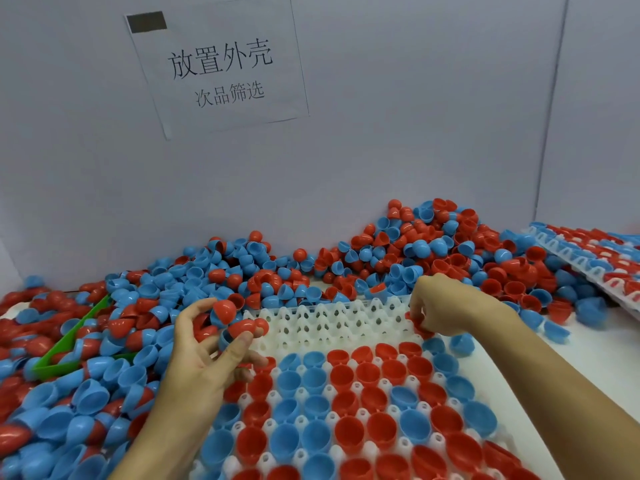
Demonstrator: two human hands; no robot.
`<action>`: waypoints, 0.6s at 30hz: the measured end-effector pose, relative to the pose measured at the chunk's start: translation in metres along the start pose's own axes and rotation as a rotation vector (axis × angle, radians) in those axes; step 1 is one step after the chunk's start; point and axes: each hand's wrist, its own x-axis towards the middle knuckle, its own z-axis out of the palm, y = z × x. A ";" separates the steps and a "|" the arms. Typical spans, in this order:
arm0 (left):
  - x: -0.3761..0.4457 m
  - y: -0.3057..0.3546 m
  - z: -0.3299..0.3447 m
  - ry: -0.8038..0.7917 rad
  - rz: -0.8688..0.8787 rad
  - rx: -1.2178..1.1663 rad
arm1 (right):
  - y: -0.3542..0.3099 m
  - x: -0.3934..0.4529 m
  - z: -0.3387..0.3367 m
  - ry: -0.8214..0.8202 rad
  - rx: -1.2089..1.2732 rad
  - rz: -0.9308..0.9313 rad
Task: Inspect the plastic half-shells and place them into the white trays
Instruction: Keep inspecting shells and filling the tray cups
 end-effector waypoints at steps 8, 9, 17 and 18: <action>-0.003 0.006 0.005 -0.041 -0.019 -0.026 | 0.006 -0.012 -0.030 0.101 0.148 -0.070; -0.004 0.007 0.006 -0.053 -0.028 -0.040 | 0.001 -0.016 -0.037 0.153 0.183 -0.101; -0.012 0.014 0.012 -0.111 -0.035 -0.049 | -0.108 -0.059 -0.048 0.083 0.508 -0.556; -0.012 0.015 0.013 -0.110 -0.025 -0.026 | -0.118 -0.063 -0.044 0.065 0.506 -0.576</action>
